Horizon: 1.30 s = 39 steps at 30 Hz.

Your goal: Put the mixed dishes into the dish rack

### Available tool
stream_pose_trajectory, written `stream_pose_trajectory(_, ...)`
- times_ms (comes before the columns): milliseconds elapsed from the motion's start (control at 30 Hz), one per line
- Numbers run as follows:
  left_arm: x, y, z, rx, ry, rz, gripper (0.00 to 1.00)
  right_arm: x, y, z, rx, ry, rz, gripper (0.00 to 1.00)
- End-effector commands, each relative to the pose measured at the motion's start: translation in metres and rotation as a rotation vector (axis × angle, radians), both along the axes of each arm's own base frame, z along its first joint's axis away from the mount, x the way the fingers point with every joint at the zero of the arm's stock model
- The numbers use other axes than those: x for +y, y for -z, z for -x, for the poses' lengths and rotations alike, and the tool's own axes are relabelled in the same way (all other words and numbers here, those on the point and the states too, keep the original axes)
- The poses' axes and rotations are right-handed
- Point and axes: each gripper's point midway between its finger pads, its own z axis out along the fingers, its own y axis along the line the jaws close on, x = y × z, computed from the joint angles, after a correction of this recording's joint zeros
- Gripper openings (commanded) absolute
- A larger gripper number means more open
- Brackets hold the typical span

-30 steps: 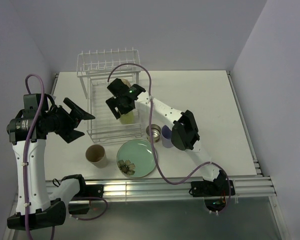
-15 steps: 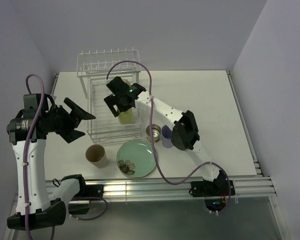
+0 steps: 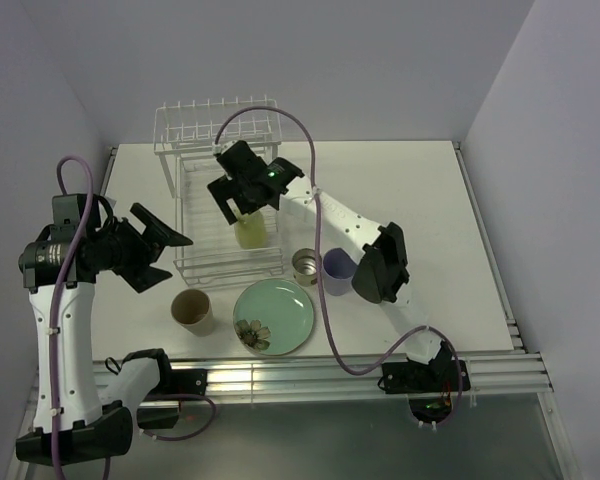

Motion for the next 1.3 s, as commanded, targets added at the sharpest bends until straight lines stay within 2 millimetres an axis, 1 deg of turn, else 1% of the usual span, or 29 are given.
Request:
stream_pose_trajectory(0,0.003,0.008,0.010,0.010,0.007,-0.031,0.91,-0.007,-0.077,0.001,-0.123,0.019,-0.111,1.00)
stream_pose_trajectory(33,0.004,0.013,0.011,0.024,0.002,-0.035,0.90,-0.009,-0.073,0.004,-0.112,0.024,-0.100,1.00)
stream_pose_trajectory(67,0.004,0.015,0.013,0.026,0.000,-0.037,0.89,-0.012,-0.082,0.007,-0.122,0.025,-0.114,1.00)
stream_pose_trajectory(100,0.004,0.017,0.015,0.028,-0.003,-0.039,0.88,-0.013,-0.082,0.011,-0.118,0.021,-0.116,1.00)
stream_pose_trajectory(133,0.004,0.019,0.017,0.035,-0.006,-0.040,0.88,-0.015,-0.075,0.015,-0.103,0.019,-0.101,0.99)
stream_pose_trajectory(167,0.005,0.023,0.018,0.045,-0.010,-0.045,0.89,-0.017,-0.085,0.019,-0.115,0.014,-0.121,0.98)
stream_pose_trajectory(200,0.006,0.025,0.019,0.047,-0.014,-0.049,0.89,-0.019,-0.085,0.023,-0.110,0.015,-0.124,0.96)
stream_pose_trajectory(233,0.007,0.026,0.020,0.048,-0.018,-0.055,0.89,-0.021,-0.076,0.028,-0.084,0.009,-0.112,0.94)
stream_pose_trajectory(267,0.009,0.028,0.020,0.051,-0.025,-0.065,0.88,-0.023,-0.082,0.032,-0.087,0.006,-0.128,0.91)
stream_pose_trajectory(300,0.010,0.028,0.021,0.048,-0.031,-0.072,0.87,-0.024,-0.080,0.036,-0.081,0.008,-0.132,0.87)
stream_pose_trajectory(333,0.012,0.029,0.021,0.049,-0.041,-0.077,0.87,-0.026,-0.065,0.043,-0.050,-0.004,-0.112,0.74)
stream_pose_trajectory(367,0.014,0.031,0.021,0.050,-0.052,-0.090,0.86,-0.027,-0.072,0.045,-0.061,-0.009,-0.139,0.66)
stream_pose_trajectory(400,0.015,0.032,0.022,0.050,-0.057,-0.096,0.85,-0.028,-0.067,0.047,-0.053,-0.010,-0.142,0.55)
stream_pose_trajectory(433,0.016,0.035,0.022,0.061,-0.061,-0.102,0.84,-0.030,-0.053,0.052,-0.028,-0.015,-0.124,0.30)
stream_pose_trajectory(467,0.017,0.037,0.022,0.065,-0.066,-0.105,0.77,-0.027,-0.053,0.055,-0.019,-0.033,-0.141,0.20)
stream_pose_trajectory(500,0.019,0.039,0.023,0.067,-0.070,-0.115,0.74,-0.026,-0.047,0.056,-0.003,-0.036,-0.138,0.02)
stream_pose_trajectory(533,0.019,0.045,0.024,0.083,-0.072,-0.118,0.70,-0.026,-0.041,0.058,0.010,-0.038,-0.132,0.00)
stream_pose_trajectory(567,0.021,0.048,0.025,0.091,-0.075,-0.123,0.60,-0.023,-0.037,0.059,0.024,-0.048,-0.138,0.00)
stream_pose_trajectory(600,0.021,0.050,0.026,0.093,-0.077,-0.127,0.55,-0.021,-0.035,0.060,0.028,-0.054,-0.141,0.00)
stream_pose_trajectory(633,0.021,0.055,0.028,0.108,-0.075,-0.127,0.45,-0.021,-0.028,0.061,0.035,-0.057,-0.137,0.00)
stream_pose_trajectory(667,0.021,0.056,0.029,0.110,-0.079,-0.129,0.40,-0.016,-0.030,0.060,0.022,-0.063,-0.157,0.00)
stream_pose_trajectory(700,0.022,0.058,0.029,0.111,-0.077,-0.134,0.38,-0.015,-0.028,0.059,0.021,-0.063,-0.159,0.00)
stream_pose_trajectory(767,0.023,0.061,0.031,0.121,-0.077,-0.141,0.38,-0.013,-0.023,0.057,0.023,-0.059,-0.153,0.00)
stream_pose_trajectory(867,0.022,0.061,0.031,0.115,-0.068,-0.142,0.39,-0.008,-0.018,0.055,0.028,-0.063,-0.157,0.00)
stream_pose_trajectory(1133,0.022,0.061,0.030,0.120,-0.054,-0.144,0.41,0.003,0.001,0.060,0.057,-0.079,-0.145,0.00)
stream_pose_trajectory(1267,0.023,0.065,0.029,0.136,-0.055,-0.147,0.43,0.007,0.005,0.058,0.058,-0.081,-0.146,0.00)
